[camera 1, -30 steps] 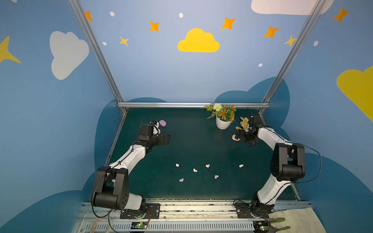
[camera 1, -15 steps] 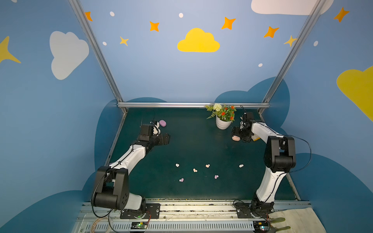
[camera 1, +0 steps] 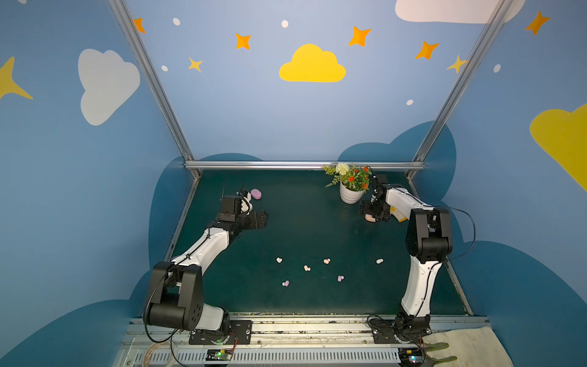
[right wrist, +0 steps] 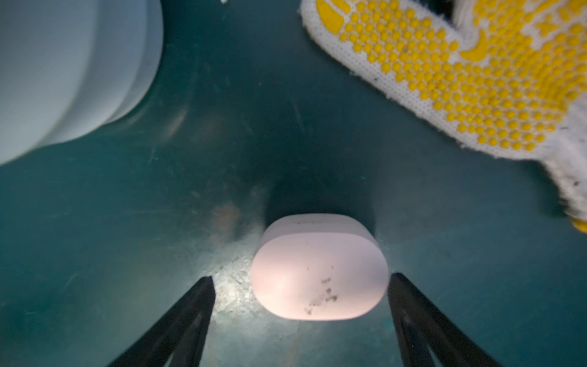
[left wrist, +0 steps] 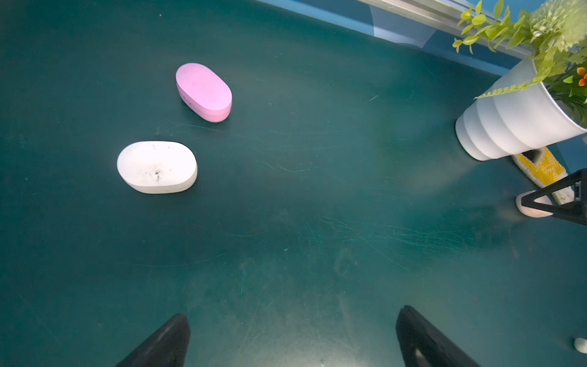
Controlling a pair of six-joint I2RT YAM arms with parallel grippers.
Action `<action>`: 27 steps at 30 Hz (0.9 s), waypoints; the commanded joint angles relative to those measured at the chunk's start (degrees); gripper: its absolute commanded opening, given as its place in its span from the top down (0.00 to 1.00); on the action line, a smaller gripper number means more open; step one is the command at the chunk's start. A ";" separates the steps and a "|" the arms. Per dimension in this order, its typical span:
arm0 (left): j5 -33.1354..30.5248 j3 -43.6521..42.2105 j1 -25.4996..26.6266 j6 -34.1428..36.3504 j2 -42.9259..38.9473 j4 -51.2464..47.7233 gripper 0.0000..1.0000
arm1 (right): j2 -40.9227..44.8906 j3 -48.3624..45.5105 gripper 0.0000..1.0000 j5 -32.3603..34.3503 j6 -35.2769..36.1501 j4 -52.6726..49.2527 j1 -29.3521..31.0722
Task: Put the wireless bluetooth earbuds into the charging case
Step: 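Grasp the pale pink earbud case with the right gripper while the left arm advances, then lift the pink case with the right gripper while the left gripper reaches toward it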
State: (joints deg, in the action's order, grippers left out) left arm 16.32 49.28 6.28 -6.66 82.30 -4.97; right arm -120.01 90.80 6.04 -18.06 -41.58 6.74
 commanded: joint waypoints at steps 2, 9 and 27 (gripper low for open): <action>1.04 1.26 0.04 0.62 0.13 -1.27 0.00 | -1.53 1.35 0.19 1.45 0.25 -1.59 0.05; 1.11 1.44 0.04 0.85 0.07 -1.71 0.00 | -2.66 2.34 0.27 1.42 0.66 -1.13 -0.16; 2.43 1.79 0.56 1.36 -0.28 -2.89 0.00 | 0.34 -0.61 0.47 -1.05 0.99 -0.08 -0.24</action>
State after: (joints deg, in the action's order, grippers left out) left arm 17.78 49.30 6.46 -6.22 82.30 -6.83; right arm -121.89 91.83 6.20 -17.52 -41.36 6.52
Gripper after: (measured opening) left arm 0.997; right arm 0.585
